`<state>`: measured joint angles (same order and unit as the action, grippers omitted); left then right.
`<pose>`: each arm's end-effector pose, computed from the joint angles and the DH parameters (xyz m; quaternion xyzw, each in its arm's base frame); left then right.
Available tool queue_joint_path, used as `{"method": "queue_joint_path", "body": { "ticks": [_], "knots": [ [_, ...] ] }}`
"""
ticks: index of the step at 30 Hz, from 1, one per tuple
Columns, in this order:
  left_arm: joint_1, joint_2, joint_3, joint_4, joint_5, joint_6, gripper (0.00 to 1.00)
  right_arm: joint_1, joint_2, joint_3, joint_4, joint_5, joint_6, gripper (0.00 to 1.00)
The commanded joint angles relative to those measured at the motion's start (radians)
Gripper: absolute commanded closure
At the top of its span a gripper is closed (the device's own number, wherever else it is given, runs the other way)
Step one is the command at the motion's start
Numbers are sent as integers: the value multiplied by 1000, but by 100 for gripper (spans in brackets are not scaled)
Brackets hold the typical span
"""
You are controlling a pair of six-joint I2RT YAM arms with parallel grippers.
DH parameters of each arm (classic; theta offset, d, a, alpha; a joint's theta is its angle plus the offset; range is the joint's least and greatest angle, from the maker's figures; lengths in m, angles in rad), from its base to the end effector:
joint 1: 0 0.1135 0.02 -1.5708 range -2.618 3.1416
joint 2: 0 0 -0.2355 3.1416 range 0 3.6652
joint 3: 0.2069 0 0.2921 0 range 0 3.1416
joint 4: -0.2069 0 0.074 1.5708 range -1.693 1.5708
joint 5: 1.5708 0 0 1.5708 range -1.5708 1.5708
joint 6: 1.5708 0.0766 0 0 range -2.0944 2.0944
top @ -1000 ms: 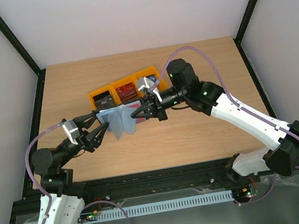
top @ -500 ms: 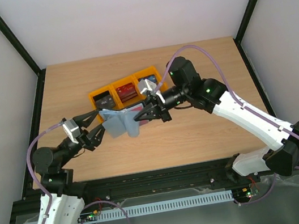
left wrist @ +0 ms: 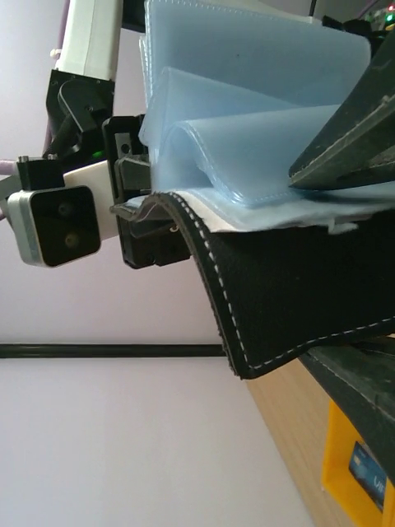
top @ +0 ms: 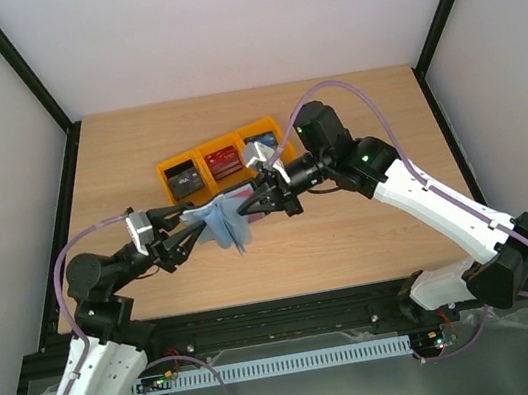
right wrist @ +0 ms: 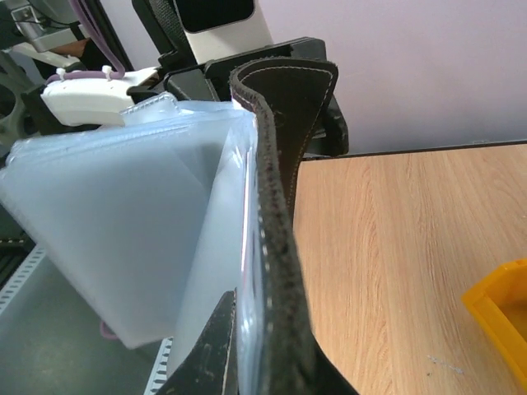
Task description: Take the credit cards out of the card holder
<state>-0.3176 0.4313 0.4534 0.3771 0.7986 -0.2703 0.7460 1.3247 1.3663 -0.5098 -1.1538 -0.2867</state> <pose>0.1804 -0.1171 0.3278 0.3359 0.5016 -0.4282 0.6725 0.2018 0.2818 0.3664 -0.6009 0.4799 0.5524 0.3217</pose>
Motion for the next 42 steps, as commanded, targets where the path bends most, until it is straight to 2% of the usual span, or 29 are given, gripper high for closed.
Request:
{"method": "queue_joint_path", "body": {
  "ticks": [1,6,10,12,15,17,22,26,31,35,42],
  "knots": [
    [-20,16,11,27,46,16,52,4,-29,-9,106,10,42,98],
    [-69,40,0,50,10,17,53,4,-2,-33,259,12,167,98],
    [-77,42,-8,61,-29,-13,52,5,28,-36,319,21,240,98],
    [-77,35,-10,60,-51,-25,46,6,33,-43,345,80,276,98],
    [-67,22,-11,39,-71,-13,32,7,34,-44,342,238,313,98],
    [-57,17,-12,32,-100,-14,27,7,40,-39,316,313,322,98],
    [-45,21,-22,37,-206,-18,28,13,54,-41,296,286,327,98],
    [-41,15,-18,39,-162,-18,47,14,35,-44,282,249,287,98],
    [15,-4,6,36,-169,-51,38,12,-45,-74,252,225,196,98],
    [65,-20,12,44,-156,-35,38,12,-57,-65,219,215,175,99],
    [90,-27,29,14,-117,8,35,12,-53,-56,192,213,166,98]
  ]
}}
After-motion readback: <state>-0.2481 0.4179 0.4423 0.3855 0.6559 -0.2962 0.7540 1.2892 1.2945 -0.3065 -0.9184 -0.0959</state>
